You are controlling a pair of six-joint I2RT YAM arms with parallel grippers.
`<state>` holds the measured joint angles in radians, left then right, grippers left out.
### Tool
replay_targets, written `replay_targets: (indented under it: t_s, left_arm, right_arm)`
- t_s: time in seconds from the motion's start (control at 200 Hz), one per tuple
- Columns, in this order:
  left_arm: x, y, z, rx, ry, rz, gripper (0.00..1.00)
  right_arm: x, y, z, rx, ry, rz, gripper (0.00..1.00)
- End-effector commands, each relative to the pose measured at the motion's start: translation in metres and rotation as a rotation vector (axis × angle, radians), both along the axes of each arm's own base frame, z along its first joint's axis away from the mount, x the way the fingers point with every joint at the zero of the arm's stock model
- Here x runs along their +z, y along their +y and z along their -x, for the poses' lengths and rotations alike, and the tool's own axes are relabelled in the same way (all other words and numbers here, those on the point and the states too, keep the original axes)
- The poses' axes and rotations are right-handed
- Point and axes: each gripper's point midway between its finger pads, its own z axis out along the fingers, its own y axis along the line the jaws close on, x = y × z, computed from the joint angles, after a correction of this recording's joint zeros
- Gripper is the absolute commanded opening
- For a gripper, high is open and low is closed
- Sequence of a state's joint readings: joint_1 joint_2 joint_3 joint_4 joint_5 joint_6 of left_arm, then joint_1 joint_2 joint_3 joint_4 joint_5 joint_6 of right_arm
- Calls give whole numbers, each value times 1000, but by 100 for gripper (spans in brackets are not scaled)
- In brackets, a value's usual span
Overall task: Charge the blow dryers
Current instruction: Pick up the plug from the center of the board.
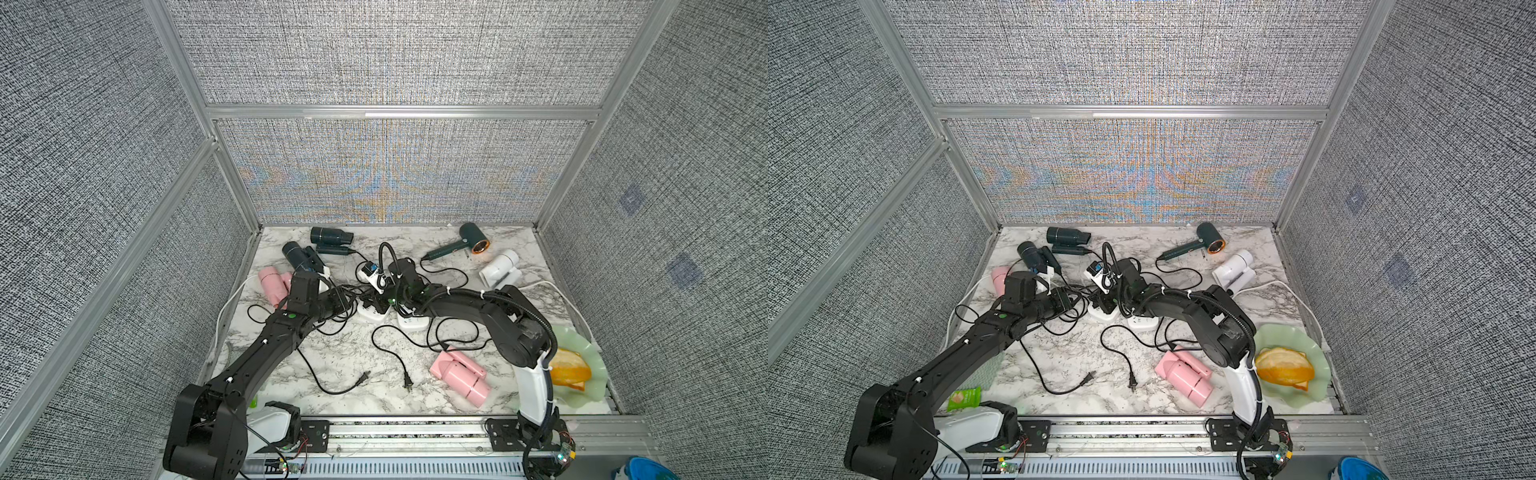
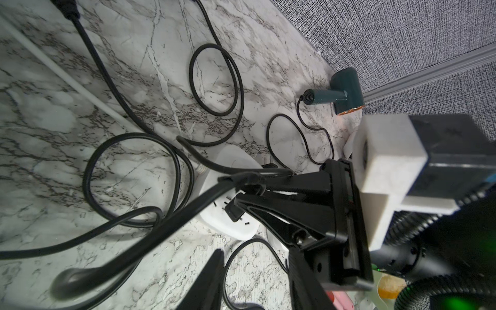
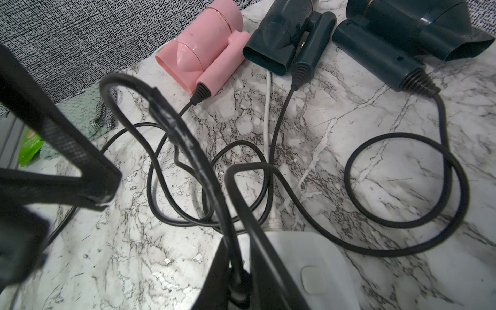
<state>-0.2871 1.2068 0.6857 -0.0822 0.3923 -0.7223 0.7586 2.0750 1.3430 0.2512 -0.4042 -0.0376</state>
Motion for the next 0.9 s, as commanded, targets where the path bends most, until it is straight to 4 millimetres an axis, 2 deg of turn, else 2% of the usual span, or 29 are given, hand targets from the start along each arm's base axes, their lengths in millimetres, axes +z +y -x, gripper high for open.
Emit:
replay_targets:
  t_s: [0.0, 0.265, 0.41, 0.575, 0.76, 0.895]
  left_arm:
    - [2, -2, -2, -16, -19, 0, 41]
    - [7, -10, -3, -57, -35, 25, 40]
    - [19, -14, 0, -102, -92, 36, 40]
    - [30, -28, 6, -201, -151, 83, 48]
    - [51, -34, 8, -229, -239, 145, 49]
    - [56, -37, 11, -252, -265, 156, 49]
  right_arm:
    - [3, 2, -4, 14, -32, -6, 6]
    - [4, 0, -6, 10, -23, -8, 6]
    - [18, 1, -3, 11, -7, -34, 6]
    - [36, -1, 5, 1, 21, -65, 6]
    - [56, -6, 18, -8, 71, -62, 6]
    - [69, -8, 26, -9, 94, -61, 6]
